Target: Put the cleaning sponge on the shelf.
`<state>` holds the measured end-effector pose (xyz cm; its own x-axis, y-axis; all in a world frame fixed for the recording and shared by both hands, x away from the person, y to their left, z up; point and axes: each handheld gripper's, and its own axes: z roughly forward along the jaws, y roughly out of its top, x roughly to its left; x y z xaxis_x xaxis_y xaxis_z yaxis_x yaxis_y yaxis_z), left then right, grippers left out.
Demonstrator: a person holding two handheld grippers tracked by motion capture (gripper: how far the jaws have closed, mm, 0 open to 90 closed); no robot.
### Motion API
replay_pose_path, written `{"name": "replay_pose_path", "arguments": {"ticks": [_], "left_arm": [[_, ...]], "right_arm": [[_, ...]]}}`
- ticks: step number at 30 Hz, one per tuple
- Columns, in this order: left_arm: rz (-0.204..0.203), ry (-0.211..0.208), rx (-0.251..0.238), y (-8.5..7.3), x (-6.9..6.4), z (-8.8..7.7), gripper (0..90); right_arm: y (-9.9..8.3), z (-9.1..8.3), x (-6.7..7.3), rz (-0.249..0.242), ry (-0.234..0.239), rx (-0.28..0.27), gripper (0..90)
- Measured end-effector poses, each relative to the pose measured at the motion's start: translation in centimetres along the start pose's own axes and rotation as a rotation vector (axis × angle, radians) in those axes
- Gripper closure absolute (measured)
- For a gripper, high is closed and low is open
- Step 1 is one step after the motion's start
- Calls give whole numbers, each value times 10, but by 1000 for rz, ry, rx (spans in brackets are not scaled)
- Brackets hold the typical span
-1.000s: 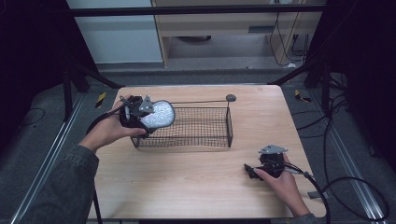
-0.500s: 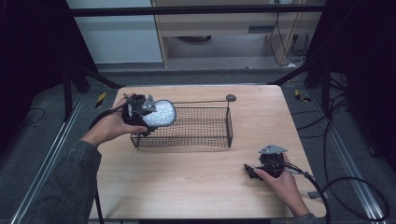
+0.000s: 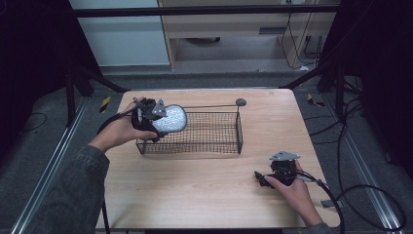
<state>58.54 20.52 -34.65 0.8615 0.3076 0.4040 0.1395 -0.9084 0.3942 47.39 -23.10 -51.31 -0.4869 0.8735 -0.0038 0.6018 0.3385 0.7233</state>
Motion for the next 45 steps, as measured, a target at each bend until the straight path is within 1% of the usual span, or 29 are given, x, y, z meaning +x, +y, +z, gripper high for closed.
{"name": "replay_pose_path", "arguments": {"ticks": [7,13,17,21,24,27,31,35,36,38,40,41,45], "left_arm": [[8,-18,-4,2,1,5,61],[12,-18,-12,4,1,7,61],[19,-27,-7,5,1,12,61],[16,-38,-9,5,2,17,61],[20,-41,-3,5,3,20,61],[14,-48,4,3,7,27,61],[15,-55,13,2,9,33,61],[19,-70,25,1,10,40,61],[22,-73,28,1,10,41,61],[21,-77,26,0,10,42,61],[20,-77,27,0,11,43,61],[18,-79,28,0,12,43,61],[22,-84,31,-1,12,45,61]], "right_arm": [[0,0,0,0,0,0,3],[0,0,0,0,-1,0,3],[0,0,0,0,0,0,3],[0,0,0,1,-1,0,4],[0,0,0,1,-1,0,4],[0,0,0,1,-1,0,4],[0,0,0,0,-1,0,4],[0,0,0,-1,-3,0,4],[0,0,0,5,0,1,4],[0,0,0,0,-4,1,4],[0,-1,1,7,-2,3,4],[0,0,0,2,-5,1,4],[0,-1,1,7,-5,3,4]]}}
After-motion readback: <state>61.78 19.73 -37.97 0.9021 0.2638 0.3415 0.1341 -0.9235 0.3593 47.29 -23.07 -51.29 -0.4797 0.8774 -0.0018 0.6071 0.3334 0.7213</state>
